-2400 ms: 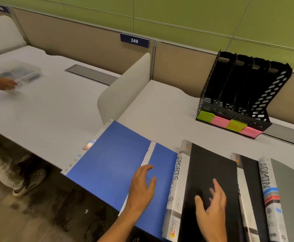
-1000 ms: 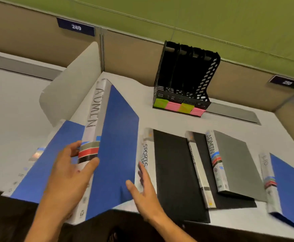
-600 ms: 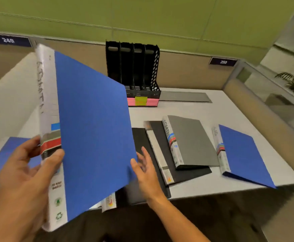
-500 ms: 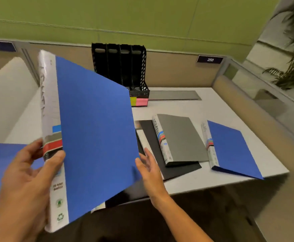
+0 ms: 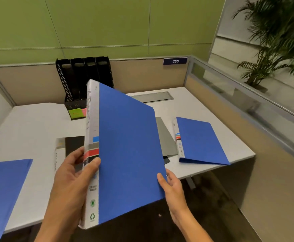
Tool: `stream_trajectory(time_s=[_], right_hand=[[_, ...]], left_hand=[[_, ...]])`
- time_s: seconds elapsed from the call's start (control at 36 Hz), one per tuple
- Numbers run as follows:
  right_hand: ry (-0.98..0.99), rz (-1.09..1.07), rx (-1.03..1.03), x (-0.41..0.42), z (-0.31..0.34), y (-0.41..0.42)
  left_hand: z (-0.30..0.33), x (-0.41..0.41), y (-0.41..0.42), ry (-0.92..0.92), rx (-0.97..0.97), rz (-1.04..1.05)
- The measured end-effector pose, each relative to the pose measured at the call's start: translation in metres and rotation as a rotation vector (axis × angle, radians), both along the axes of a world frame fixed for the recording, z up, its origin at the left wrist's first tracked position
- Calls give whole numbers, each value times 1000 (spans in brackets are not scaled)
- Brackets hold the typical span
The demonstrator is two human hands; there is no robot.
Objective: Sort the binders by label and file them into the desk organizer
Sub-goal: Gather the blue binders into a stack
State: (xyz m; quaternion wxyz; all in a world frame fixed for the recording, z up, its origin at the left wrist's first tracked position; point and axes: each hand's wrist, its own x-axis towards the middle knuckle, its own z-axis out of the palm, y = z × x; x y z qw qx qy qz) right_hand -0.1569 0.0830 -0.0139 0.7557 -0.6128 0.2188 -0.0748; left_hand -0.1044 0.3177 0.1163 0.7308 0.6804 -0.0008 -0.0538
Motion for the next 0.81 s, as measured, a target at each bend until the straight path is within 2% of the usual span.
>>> stream_trajectory(time_s=[0.17, 0.31, 0.44, 0.58, 0.81], right_hand=[[55, -46, 6, -20, -12, -27], [103, -42, 35, -28, -29, -39], [172, -50, 77, -25, -49, -38], [256, -123, 51, -20, -68, -28], [310, -155, 55, -16, -69, -10]], left_hand=[[-9, -12, -29, 38, 5, -30], [-18, -19, -38, 78, -15, -136], [-18, -34, -35, 23, 95, -240], [-13, -52, -32, 56, 215, -370], [-12, -60, -21, 15, 319, -575]])
